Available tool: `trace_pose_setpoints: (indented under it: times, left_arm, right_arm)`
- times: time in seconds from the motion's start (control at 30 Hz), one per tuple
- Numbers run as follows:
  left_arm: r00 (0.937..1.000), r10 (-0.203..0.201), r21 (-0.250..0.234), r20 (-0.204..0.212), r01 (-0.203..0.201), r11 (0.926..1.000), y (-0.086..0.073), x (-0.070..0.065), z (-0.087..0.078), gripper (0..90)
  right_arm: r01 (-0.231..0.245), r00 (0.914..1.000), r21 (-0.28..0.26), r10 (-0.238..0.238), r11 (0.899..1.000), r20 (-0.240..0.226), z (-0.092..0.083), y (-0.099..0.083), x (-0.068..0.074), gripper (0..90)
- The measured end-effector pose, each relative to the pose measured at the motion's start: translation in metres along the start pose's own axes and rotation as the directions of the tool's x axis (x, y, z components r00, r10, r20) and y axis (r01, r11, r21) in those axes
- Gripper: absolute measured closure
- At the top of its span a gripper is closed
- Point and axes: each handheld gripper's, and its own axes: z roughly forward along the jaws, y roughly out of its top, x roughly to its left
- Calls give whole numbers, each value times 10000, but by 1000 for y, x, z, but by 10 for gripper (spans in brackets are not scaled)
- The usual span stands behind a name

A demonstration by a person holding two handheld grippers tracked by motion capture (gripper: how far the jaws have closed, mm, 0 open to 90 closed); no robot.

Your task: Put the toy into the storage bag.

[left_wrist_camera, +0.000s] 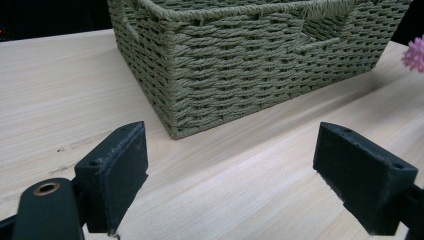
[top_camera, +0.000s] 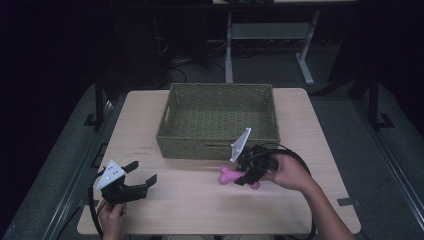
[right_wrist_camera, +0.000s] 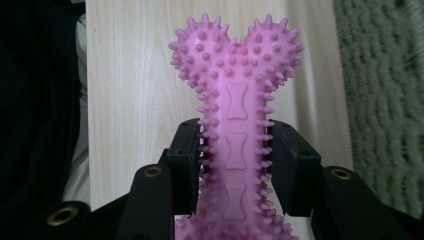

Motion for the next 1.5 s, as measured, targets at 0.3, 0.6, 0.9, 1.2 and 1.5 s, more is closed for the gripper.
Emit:
trace_pose_setpoints:
  times: [0.3,0.6,0.9,1.2,1.5]
  left_arm:
    - [10000,-11,-12,-39,11,10000,0,0,0,138]
    - [10000,-15,-14,-76,15,10000,1,0,0,138]
    - [10000,48,9,-3,-48,10000,1,1,1,139]
    - [10000,-8,-41,2,8,10000,1,0,0,138]
    - [10000,56,-13,3,-56,10000,1,0,0,138]
  right_arm:
    - [-10,10000,-211,9,9998,-48,-21,9,-13,582]
    - [-14,9997,-414,4,9991,-224,-37,16,-29,582]
    - [-102,9998,-599,91,9982,-179,-52,20,-43,583]
    - [-270,9995,-533,261,9982,-170,-63,25,-53,583]
    - [-295,9996,-575,294,9979,-13,-76,33,-66,583]
